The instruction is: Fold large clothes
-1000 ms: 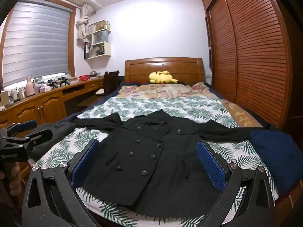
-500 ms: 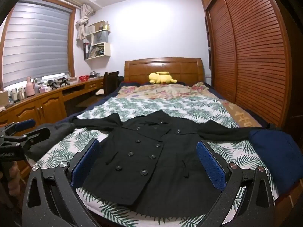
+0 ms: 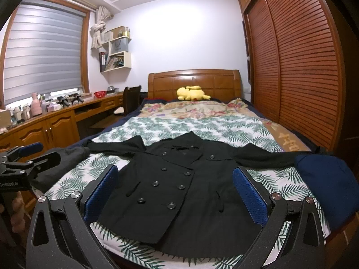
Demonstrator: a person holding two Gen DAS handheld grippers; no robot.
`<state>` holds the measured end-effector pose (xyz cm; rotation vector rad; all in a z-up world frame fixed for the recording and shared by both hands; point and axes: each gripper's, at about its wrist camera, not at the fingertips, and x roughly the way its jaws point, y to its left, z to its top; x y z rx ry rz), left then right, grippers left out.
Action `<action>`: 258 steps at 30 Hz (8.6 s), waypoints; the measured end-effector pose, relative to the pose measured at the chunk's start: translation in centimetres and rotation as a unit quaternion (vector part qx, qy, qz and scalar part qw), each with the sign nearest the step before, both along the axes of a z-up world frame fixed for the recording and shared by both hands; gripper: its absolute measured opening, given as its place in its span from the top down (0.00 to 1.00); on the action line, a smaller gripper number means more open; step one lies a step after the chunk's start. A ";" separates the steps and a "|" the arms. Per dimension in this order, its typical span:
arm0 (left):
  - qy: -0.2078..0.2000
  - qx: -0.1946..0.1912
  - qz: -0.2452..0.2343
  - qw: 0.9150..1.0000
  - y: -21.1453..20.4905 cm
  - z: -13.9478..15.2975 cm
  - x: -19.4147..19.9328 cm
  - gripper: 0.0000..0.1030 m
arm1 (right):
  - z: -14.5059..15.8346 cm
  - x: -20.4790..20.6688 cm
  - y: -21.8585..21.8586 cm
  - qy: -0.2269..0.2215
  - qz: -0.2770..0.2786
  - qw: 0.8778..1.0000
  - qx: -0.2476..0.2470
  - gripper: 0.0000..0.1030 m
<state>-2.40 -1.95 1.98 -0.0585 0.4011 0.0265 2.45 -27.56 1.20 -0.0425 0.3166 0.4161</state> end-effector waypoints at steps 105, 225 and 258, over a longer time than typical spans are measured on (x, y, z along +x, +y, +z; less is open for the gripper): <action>0.237 -0.167 0.176 0.941 33.5 -21.1 39.3 0.40 | -15.7 27.4 15.8 0.141 0.133 0.980 -0.051 0.00; 0.098 -0.004 -0.209 0.973 0.3 -5.2 22.3 0.64 | -7.7 22.9 1.9 0.124 -0.009 0.989 -0.082 0.00; 0.113 -0.016 -0.029 0.993 15.8 -10.3 16.3 0.60 | -18.9 23.2 17.4 0.226 0.144 0.948 -0.173 0.04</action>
